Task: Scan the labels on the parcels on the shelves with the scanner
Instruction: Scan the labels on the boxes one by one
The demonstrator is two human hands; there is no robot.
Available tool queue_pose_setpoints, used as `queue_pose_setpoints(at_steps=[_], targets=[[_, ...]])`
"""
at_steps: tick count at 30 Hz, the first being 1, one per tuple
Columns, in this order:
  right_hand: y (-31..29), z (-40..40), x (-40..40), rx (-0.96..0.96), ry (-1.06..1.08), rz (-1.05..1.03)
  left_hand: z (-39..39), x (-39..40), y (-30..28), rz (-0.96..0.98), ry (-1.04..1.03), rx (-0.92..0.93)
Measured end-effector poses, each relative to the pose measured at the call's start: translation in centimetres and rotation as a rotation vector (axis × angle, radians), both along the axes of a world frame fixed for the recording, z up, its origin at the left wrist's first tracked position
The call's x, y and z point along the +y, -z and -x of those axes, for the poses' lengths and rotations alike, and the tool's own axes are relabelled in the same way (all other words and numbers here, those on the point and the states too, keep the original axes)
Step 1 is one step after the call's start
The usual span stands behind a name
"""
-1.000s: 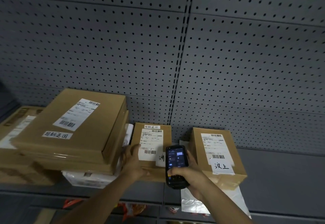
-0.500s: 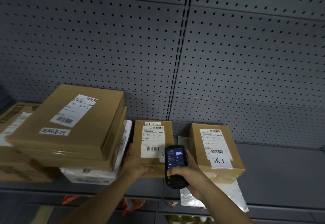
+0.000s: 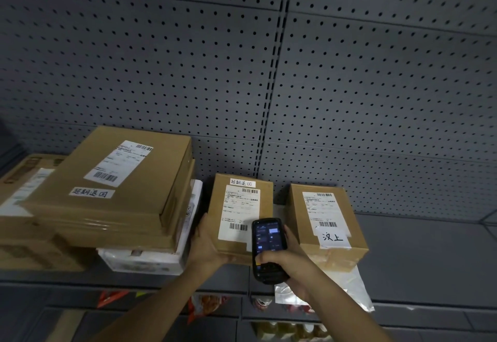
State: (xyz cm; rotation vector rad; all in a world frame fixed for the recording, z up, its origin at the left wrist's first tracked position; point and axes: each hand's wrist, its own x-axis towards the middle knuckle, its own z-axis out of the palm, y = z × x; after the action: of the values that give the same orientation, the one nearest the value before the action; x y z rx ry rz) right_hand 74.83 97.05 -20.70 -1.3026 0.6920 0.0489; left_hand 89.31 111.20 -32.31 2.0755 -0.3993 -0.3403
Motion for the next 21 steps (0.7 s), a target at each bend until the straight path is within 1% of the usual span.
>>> queue_pose_setpoints(at_steps=[2, 5, 7, 11, 15, 21], targets=[[-0.5, 0.3, 0.4, -0.01, 0.001, -0.006, 0.3, 0.0, -1.0, -0.032, 0.021, -0.075], [-1.3, 0.9, 1.2, -0.028, 0.002, -0.017, 1.1, -0.1, -2.6, -0.144, 0.032, -0.198], [-1.8, 1.3, 1.9, -0.038, 0.009, -0.057, 1.5, 0.0, -3.1, -0.171, 0.03, -0.244], [-3.2, 2.2, 3.0, -0.058, 0.014, -0.118, 2.4, 0.2, -4.7, -0.055, 0.023, -0.276], [-5.0, 3.0, 3.8, -0.122, -0.004, -0.141, 3.5, 0.0, -7.1, 0.069, 0.018, -0.287], [-7.3, 4.4, 4.8, -0.207, -0.013, -0.149, 3.4, 0.1, -9.7, 0.14, 0.043, -0.354]])
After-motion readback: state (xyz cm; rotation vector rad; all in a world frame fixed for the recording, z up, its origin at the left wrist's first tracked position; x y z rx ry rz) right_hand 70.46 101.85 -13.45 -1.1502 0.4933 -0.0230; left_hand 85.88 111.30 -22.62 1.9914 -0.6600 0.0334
